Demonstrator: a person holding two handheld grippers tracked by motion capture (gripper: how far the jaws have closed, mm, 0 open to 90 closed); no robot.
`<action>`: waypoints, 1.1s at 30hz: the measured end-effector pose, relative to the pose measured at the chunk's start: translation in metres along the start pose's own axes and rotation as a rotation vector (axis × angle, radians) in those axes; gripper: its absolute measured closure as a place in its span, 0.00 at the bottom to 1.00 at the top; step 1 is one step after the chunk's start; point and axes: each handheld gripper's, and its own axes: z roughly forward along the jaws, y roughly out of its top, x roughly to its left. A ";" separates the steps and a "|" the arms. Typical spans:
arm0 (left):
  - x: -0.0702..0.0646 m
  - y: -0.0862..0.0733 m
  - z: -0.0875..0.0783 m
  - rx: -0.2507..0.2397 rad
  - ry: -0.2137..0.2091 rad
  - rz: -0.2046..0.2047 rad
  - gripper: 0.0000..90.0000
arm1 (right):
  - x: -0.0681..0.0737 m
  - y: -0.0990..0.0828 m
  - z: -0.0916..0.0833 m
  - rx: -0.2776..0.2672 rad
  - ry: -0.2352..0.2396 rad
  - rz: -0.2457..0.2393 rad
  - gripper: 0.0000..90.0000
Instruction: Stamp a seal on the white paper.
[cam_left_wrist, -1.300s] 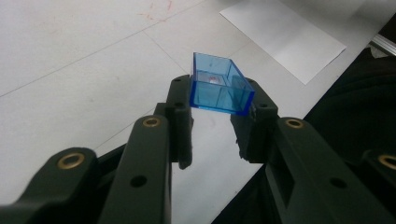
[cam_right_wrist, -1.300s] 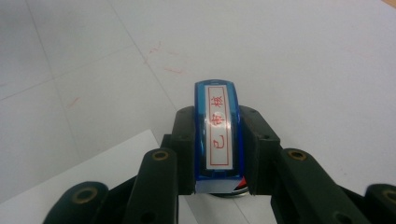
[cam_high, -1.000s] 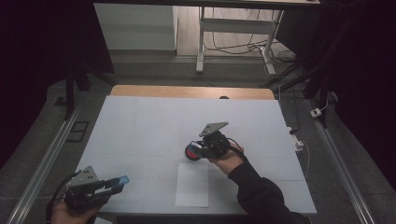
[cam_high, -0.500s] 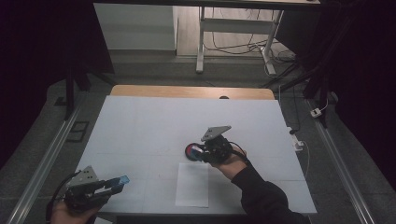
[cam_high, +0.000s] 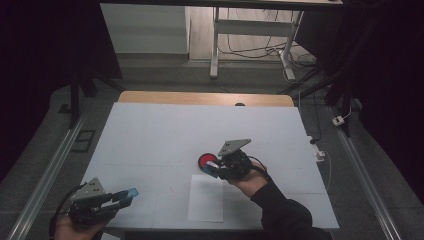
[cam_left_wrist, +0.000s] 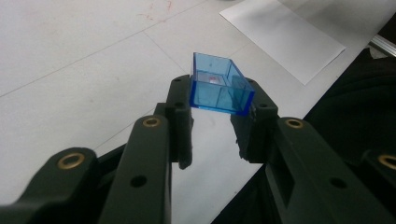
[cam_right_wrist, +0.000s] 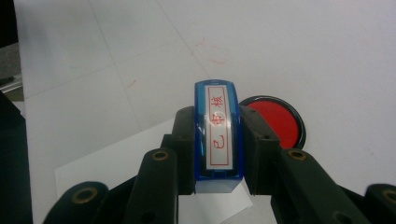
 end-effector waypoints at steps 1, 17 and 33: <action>0.000 0.000 0.000 0.000 0.001 0.000 0.76 | 0.001 0.000 0.000 0.004 0.001 -0.002 0.77; 0.000 0.000 0.000 0.001 0.002 0.001 0.76 | 0.016 -0.010 -0.002 0.011 0.046 -0.012 0.78; 0.000 0.000 0.000 0.001 0.000 -0.001 0.76 | 0.027 -0.019 0.014 0.067 0.094 -0.056 0.78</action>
